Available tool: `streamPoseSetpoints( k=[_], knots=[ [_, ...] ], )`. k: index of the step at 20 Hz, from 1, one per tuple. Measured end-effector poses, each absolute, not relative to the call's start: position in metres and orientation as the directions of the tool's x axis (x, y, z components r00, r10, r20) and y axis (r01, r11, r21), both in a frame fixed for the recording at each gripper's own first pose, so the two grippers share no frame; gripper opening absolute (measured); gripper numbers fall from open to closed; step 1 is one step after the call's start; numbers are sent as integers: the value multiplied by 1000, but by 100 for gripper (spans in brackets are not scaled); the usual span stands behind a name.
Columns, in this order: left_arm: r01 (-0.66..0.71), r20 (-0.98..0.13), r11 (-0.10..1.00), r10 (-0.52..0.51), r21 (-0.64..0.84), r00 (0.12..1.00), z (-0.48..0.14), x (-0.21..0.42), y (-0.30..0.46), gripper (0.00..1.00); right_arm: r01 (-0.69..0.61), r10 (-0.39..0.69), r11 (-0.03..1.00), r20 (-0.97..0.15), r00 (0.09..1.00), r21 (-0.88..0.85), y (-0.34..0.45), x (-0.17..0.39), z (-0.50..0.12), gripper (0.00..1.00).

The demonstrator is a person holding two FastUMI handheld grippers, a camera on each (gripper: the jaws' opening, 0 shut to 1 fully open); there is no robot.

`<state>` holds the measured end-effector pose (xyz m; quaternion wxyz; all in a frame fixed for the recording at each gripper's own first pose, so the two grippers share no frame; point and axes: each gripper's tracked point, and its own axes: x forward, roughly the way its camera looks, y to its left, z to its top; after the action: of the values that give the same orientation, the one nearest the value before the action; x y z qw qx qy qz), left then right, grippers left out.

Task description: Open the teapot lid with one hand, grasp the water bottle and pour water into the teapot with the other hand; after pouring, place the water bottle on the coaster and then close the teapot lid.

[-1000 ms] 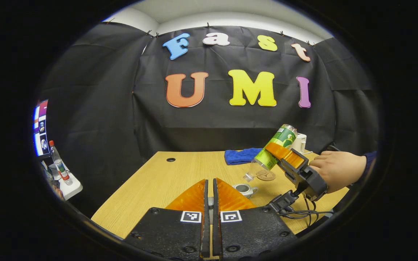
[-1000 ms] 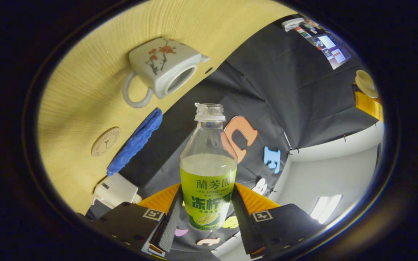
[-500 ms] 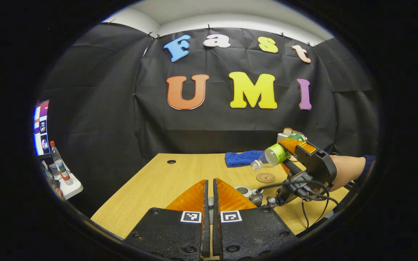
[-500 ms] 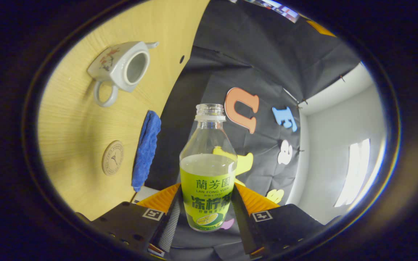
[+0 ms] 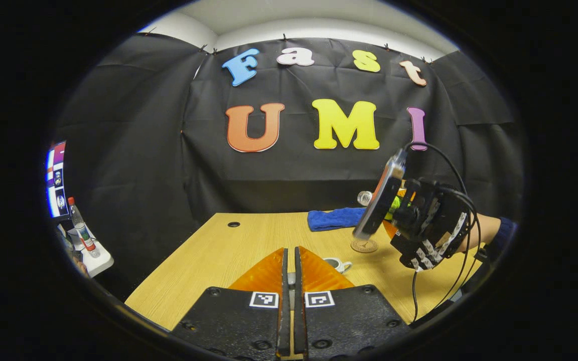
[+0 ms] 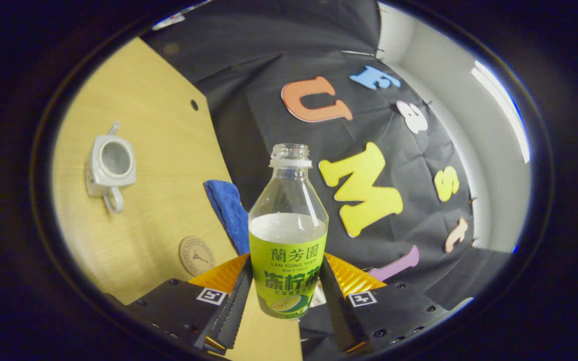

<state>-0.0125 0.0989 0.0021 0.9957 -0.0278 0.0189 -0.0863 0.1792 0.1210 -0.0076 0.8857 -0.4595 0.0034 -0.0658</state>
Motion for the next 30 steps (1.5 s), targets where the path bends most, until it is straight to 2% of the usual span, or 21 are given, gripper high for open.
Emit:
streamPoseSetpoints(
  k=[3, 5, 6, 7, 9, 11, 13, 15, 20, 23, 25, 27, 30],
  knots=[
    [162, -48, 985, -164, -52, 985, -3, -10, 101, 5, 107, -121, 691, 31, 992, -715, 117, 194, -8, 72],
    [155, -51, 987, -158, -44, 986, -4, -9, 101, 5, 70, -89, 772, 1, 996, -631, 121, 200, -17, 76],
    [155, -54, 987, -158, -48, 986, -5, -7, 99, 5, 52, -69, 818, -7, 998, -573, 123, 205, -20, 73],
    [154, -56, 987, -157, -53, 986, -6, -6, 99, 5, 23, -43, 863, -28, 999, -505, 125, 209, -25, 76],
    [159, -60, 986, -163, -58, 985, -7, -6, 94, 5, -21, 0, 933, -59, 998, -360, 130, 220, -34, 76],
    [159, -60, 986, -162, -52, 985, -6, -5, 93, 5, -66, 53, 979, -72, 996, -192, 134, 228, -43, 73],
    [145, -76, 987, -150, -63, 986, -11, -2, 95, 5, -116, 113, 993, -102, 988, -17, 138, 240, -53, 76],
    [149, -79, 985, -156, -85, 985, -12, -2, 94, 5, -83, 90, 995, -135, 987, 57, 126, 253, -61, 72],
    [171, -48, 981, -176, -93, 983, -6, -2, 89, 5, -74, 85, 993, -129, 988, 92, 124, 272, -68, 72],
    [177, -34, 983, -179, -55, 983, -3, -4, 84, 5, -65, 71, 996, -130, 989, 56, 124, 279, -74, 73],
    [181, -34, 982, -183, -47, 983, -3, -4, 81, 5, -61, 68, 996, -121, 990, 64, 120, 280, -73, 76],
    [191, -32, 980, -192, -50, 981, -3, -4, 77, 5, -47, 53, 997, -120, 991, 55, 112, 277, -72, 75],
    [185, -47, 981, -188, -56, 981, -6, -4, 77, 5, -67, 84, 989, -123, 989, 131, 107, 263, -68, 80]
  ],
)
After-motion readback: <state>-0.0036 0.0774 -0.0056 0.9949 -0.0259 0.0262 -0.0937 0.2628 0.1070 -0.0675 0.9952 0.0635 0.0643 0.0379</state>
